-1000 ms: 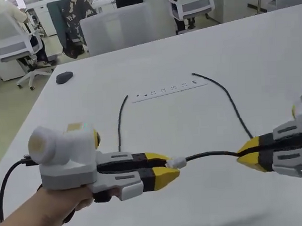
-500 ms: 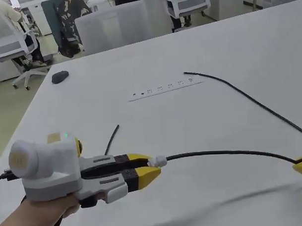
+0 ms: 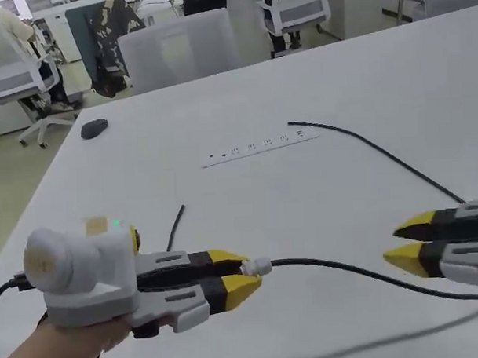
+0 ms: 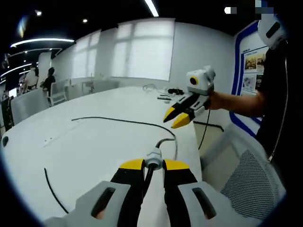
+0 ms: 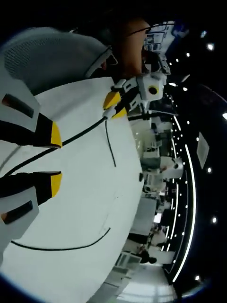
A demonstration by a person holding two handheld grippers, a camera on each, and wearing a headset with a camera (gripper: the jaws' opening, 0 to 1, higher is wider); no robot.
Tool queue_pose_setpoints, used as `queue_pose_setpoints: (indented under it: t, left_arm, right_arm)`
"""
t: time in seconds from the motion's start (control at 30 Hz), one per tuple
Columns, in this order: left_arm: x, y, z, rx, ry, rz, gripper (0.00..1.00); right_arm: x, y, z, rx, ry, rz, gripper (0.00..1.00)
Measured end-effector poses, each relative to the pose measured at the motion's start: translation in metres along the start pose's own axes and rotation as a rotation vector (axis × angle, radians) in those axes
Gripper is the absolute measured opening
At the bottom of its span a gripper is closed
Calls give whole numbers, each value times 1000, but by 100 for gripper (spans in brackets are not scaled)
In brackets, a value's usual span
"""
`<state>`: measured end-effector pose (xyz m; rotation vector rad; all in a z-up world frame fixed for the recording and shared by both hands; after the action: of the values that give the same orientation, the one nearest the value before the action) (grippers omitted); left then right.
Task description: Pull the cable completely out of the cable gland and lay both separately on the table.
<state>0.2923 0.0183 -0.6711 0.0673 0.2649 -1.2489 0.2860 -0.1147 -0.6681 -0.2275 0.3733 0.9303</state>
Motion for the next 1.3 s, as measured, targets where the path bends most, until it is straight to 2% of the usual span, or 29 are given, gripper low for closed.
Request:
queue_pose_setpoints:
  t: [0.07, 0.17, 0.23, 0.33, 0.4, 0.47, 0.7, 0.73, 0.8, 0.87, 0.9, 0.93, 0.97, 1.0, 1.1, 1.17, 1.2, 1.23, 1.3]
  left_arm:
    - [4, -4, 1, 16, 8, -16, 14]
    - [9, -12, 2, 27, 26, -48, 14]
    - [11, -14, 4, 30, 25, -54, 14]
    - [12, -16, 3, 30, 28, -66, 14]
    - [13, -16, 1, 25, 32, -63, 14]
    - [14, -16, -1, 30, 40, -60, 14]
    - [19, -22, -4, 35, 53, -80, 14]
    - [20, -23, -4, 39, 58, -79, 14]
    - [20, -23, -5, 45, 60, -80, 14]
    - [20, -23, -4, 46, 52, -79, 14]
    - [20, -23, -3, 51, 48, -82, 14]
    - [20, -23, -2, 56, 47, -79, 14]
    - [19, -17, -1, 79, 47, -54, 14]
    - [16, -14, 0, 72, 42, -43, 14]
    - [5, -4, 6, 66, 19, -10, 14]
    - [1, -1, 6, 71, 21, 5, 14]
    - [-4, 3, 7, 78, 21, 24, 14]
    - [-8, 10, 10, 108, 7, 64, 14]
    - [-12, 12, 13, 76, -19, 79, 14]
  right_arm:
    - [13, 14, 6, -62, 20, 47, 14]
    - [28, 24, 6, -92, 39, 94, 11]
    - [32, 30, 4, -116, 59, 135, 8]
    - [36, 36, 4, -136, 71, 162, 3]
    - [37, 36, 6, -148, 66, 153, 3]
    - [38, 36, 4, -167, 84, 149, 3]
    - [40, 44, 4, -170, 71, 184, 2]
    - [40, 44, 1, -179, 91, 181, 2]
    - [38, 45, 0, -190, 83, 178, 1]
    - [37, 43, 0, -167, 60, 166, 0]
    - [35, 42, 0, -121, 60, 165, 0]
    - [34, 39, -1, -111, 66, 148, 0]
    - [30, 29, -4, -124, 87, 110, 0]
    - [27, 22, -6, -123, 93, 73, 0]
    - [8, -3, -13, -4, 66, -25, 0]
    - [-6, -23, -24, 27, 84, -106, 0]
    - [-9, -27, -26, 31, 88, -118, 0]
    - [-17, -37, -33, 49, 93, -146, 0]
    - [-27, -47, -43, 105, 75, -169, 0]
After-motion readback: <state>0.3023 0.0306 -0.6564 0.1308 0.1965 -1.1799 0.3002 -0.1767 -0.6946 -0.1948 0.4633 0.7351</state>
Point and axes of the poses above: the centre of the closed fingertips' face, and the gripper's own axes: x roughly forward along the fingers, y roughly to its left, z roughly out of its top, the point moved 3 cm from there along -x, roughly backward along the fingers, and after that the axes turned 7 degrees about -y, right-handed, at the moved point
